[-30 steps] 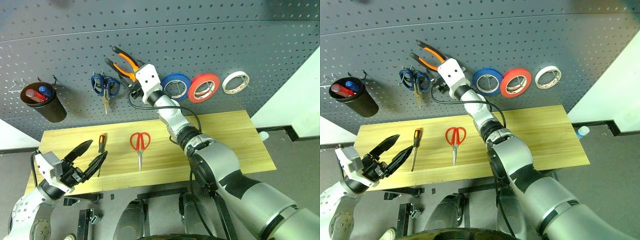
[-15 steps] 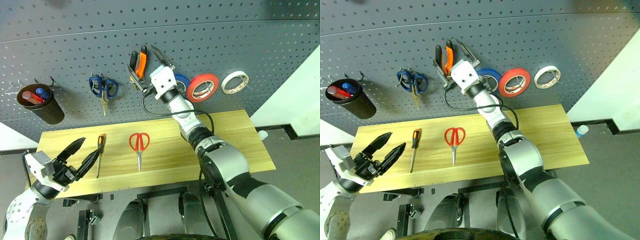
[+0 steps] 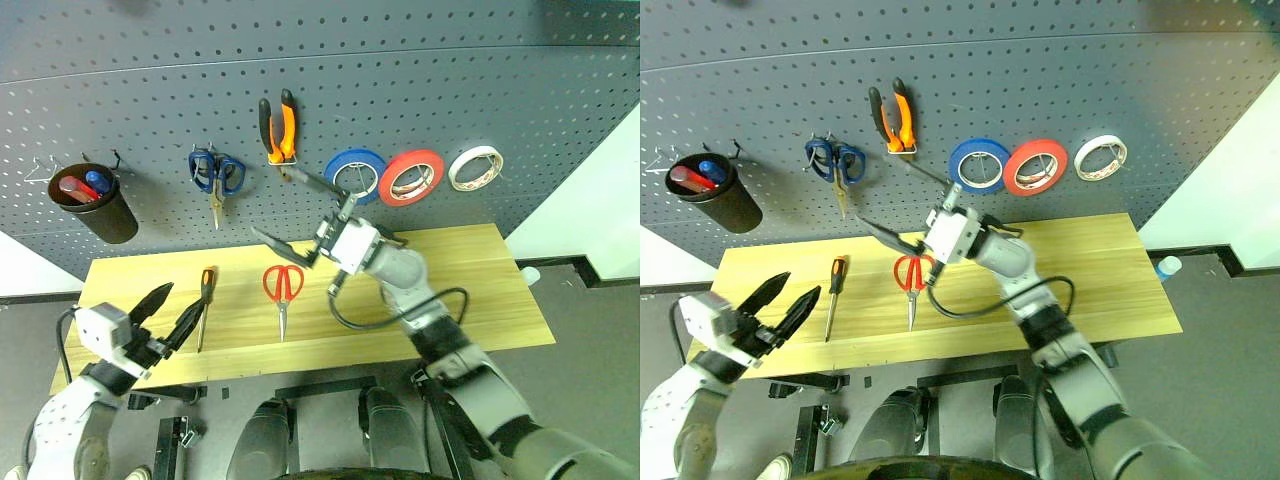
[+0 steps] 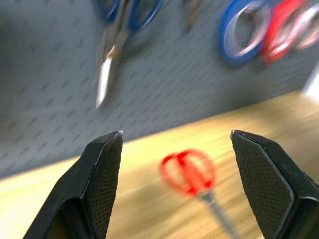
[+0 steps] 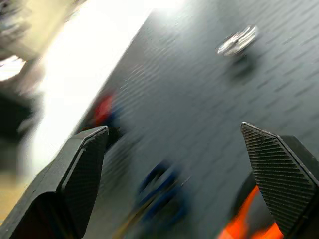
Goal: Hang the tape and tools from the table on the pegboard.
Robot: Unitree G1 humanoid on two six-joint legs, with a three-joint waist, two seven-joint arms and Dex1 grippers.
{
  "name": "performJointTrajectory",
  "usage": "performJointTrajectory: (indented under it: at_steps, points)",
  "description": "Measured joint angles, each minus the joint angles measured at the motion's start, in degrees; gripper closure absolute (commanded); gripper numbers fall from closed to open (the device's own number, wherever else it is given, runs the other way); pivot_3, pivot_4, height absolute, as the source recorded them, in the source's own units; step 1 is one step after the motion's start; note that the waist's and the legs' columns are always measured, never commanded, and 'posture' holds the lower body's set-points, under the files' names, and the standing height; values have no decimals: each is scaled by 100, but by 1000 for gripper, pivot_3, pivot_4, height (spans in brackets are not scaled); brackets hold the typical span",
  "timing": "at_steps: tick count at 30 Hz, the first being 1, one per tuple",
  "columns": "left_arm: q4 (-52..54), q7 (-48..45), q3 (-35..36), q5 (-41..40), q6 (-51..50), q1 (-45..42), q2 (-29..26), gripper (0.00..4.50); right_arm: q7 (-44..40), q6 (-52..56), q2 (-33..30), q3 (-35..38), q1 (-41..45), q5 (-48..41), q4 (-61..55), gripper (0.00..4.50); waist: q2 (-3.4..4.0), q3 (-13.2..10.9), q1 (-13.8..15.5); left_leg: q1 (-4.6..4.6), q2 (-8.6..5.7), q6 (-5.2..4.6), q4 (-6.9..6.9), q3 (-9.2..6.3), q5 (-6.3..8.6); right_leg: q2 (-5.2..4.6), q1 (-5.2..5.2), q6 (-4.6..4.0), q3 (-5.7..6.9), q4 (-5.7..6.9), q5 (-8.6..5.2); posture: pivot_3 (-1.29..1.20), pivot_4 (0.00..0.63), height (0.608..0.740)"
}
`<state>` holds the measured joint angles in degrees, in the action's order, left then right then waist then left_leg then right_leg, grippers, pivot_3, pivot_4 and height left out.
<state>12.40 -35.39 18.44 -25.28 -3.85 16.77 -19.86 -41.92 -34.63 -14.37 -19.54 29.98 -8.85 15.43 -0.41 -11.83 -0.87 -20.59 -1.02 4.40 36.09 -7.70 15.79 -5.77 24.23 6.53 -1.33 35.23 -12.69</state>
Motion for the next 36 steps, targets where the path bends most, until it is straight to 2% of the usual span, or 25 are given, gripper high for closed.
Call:
performJointTrajectory:
  at_steps: [4, 7, 9, 14, 21, 26, 29, 36]
  points:
    - [18, 882, -547, 509, -937, -352, 118, 874, -796, 1360, -732, 41, -551, -804, -772, 33, 2, 0, 16, -1, 0, 0, -1, 2, 0, -1, 2, 4, 0, -2, 0, 65, 164, 740]
    - [27, 1590, -876, 615, -2069, -833, 367, 78, -1308, 2008, -1253, 203, -889, -1156, -1153, 0, -4, 2, 26, -4, -1, 0, 5, 1, 0, -1, -1, 13, 2, -3, 3, 61, 164, 740]
    - [50, 2092, -1080, 735, -2788, -1248, 580, 35, -1523, 2225, -1505, 316, -1062, -1215, -1293, 0, -7, 2, 26, -3, -1, 0, 6, 3, 1, -1, -2, 24, 2, -4, 8, 49, 163, 740]
    - [-235, 2977, -1595, 1219, -4243, -2370, 860, 35, -1721, 2410, -1664, 584, -1096, -1169, -1308, 0, -18, 2, 2, 2, -1, 1, 6, 5, 0, 0, -5, 35, 2, -3, 14, 34, 164, 740]
    - [-1122, 3646, -1663, 1350, -5674, -3491, 1656, 35, -1892, 2426, -1686, 731, -1006, -992, -1291, 0, -29, -4, 8, -8, -2, 4, 5, 6, 0, 0, -3, 46, 3, -14, 21, 23, 158, 740]
    - [-1553, 3933, -1691, 1444, -6117, -3672, 1993, 35, -2279, 2681, -1905, 774, -1095, -1092, -1359, 0, -33, -6, 14, -8, -2, 5, 6, 6, 0, -1, -3, 47, 4, -16, 20, 15, 155, 740]
    - [-1934, 4210, -1701, 1661, -6216, -3754, 2082, 35, -2747, 3148, -2243, 769, -1429, -1321, -1610, 0, -38, -7, 20, -10, -2, 5, 9, 7, 0, -1, -4, 50, 4, -16, 19, 13, 156, 740]
    - [-2418, 4307, -1521, 1758, -6131, -4069, 2181, 35, -2918, 4264, -2505, 778, -1685, -1471, -1658, 0, -41, -7, 12, -10, -2, 8, 18, 12, -1, -1, -7, 54, 3, -15, 24, 6, 153, 740]
